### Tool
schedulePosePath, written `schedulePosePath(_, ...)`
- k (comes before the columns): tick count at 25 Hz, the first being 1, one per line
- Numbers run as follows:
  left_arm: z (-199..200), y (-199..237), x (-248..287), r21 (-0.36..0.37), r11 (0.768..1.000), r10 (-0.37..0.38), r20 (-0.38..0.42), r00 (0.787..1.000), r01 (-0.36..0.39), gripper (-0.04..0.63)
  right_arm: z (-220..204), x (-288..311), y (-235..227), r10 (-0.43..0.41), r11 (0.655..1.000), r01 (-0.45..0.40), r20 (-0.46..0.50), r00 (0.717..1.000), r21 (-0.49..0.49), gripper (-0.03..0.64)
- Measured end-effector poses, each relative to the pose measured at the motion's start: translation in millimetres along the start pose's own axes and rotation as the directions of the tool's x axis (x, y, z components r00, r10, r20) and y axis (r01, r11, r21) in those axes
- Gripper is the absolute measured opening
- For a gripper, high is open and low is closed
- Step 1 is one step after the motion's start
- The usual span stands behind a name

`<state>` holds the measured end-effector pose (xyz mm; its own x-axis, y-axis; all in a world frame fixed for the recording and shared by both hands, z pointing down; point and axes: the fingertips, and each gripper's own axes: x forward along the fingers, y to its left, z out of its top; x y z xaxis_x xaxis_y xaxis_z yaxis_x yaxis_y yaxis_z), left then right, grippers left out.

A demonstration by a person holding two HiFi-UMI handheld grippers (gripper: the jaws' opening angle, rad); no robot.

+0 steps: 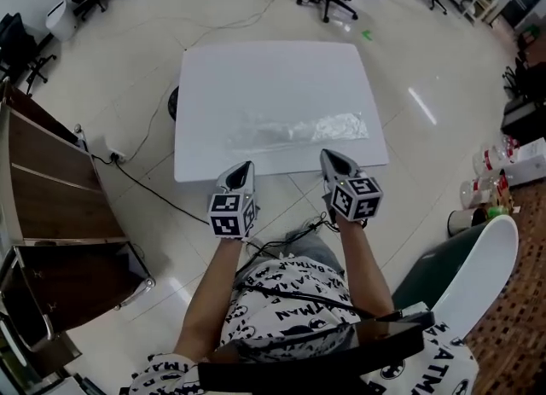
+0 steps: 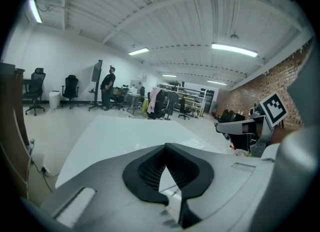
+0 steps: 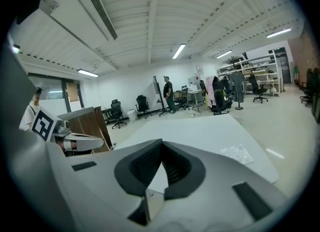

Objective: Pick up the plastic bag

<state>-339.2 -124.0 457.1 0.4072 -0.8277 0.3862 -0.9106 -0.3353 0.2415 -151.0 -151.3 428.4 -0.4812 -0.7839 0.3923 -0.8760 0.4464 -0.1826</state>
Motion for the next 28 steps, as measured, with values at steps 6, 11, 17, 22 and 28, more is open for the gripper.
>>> schedulePosePath(6,-1.8,-20.5,-12.3,-0.018,1.000,0.005,0.015,1.000,-0.005,0.006,-9.8,-13.6,16.9,0.047,0.999,-0.047,-0.005,0.999,0.018,0.002)
schedulePosePath(11,12.5,-43.6,-8.5,-0.019,1.000,0.022,0.045,0.999,-0.021,0.006,-10.1,-22.2,10.1,0.077,0.997,-0.077,-0.014,0.997,0.002,0.002)
schedulePosePath(17,21.5,-75.7,-6.8,0.015,1.000,0.014,0.049,0.999,-0.015,0.006,-4.6,-30.0,-4.3,0.094,0.996,-0.094,0.000,0.996,-0.005,0.002)
schedulePosePath(22,17.0,-87.4,-3.5,0.020,0.999,0.025,0.036,0.999,-0.026,0.006,-1.3,-35.2,-11.7,0.109,0.994,-0.109,0.012,0.994,-0.011,0.002)
schedulePosePath(28,13.1,-99.7,2.4,0.019,1.000,0.022,0.018,1.000,-0.022,0.006,0.2,-43.0,-26.3,0.106,0.994,-0.106,0.024,0.994,0.003,0.002)
